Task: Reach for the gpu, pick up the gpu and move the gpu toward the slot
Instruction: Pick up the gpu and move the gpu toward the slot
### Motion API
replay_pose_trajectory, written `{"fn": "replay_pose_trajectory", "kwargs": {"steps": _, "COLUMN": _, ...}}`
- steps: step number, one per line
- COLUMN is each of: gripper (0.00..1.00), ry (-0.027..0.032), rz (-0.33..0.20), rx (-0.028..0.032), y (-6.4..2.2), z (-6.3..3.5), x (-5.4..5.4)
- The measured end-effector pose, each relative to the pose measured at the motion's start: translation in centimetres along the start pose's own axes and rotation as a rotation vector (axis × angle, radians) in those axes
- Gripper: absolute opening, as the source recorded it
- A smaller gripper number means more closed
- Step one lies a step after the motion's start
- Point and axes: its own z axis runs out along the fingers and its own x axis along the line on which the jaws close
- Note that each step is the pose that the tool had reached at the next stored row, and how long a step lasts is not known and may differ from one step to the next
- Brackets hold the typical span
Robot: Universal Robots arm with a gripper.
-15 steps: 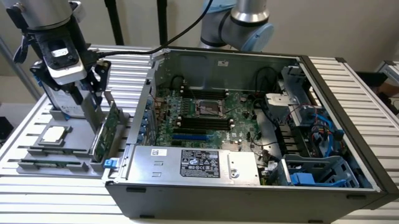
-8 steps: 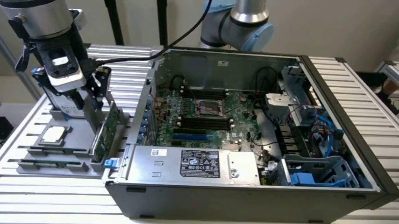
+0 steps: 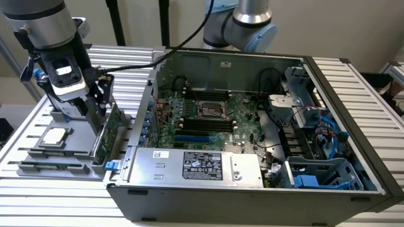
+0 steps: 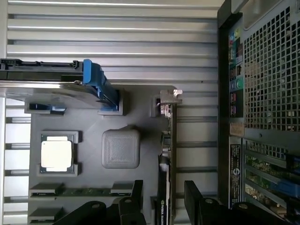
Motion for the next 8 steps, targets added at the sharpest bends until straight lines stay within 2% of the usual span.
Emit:
{"fn": "replay_pose_trajectory", "kwargs": {"steps": 5, "gripper": 0.48, "ry": -0.003, "rz": 0.001, "rx": 0.0055, "y": -0.15, "z": 0.86, "x": 0.1}}
{"fn": "replay_pose_trajectory", "kwargs": {"steps": 8, "gripper": 0.48, "ry": -0.0062, "rz": 0.004, "rx": 0.0126, "y": -0.33, "z": 1.27, "x": 0.1}}
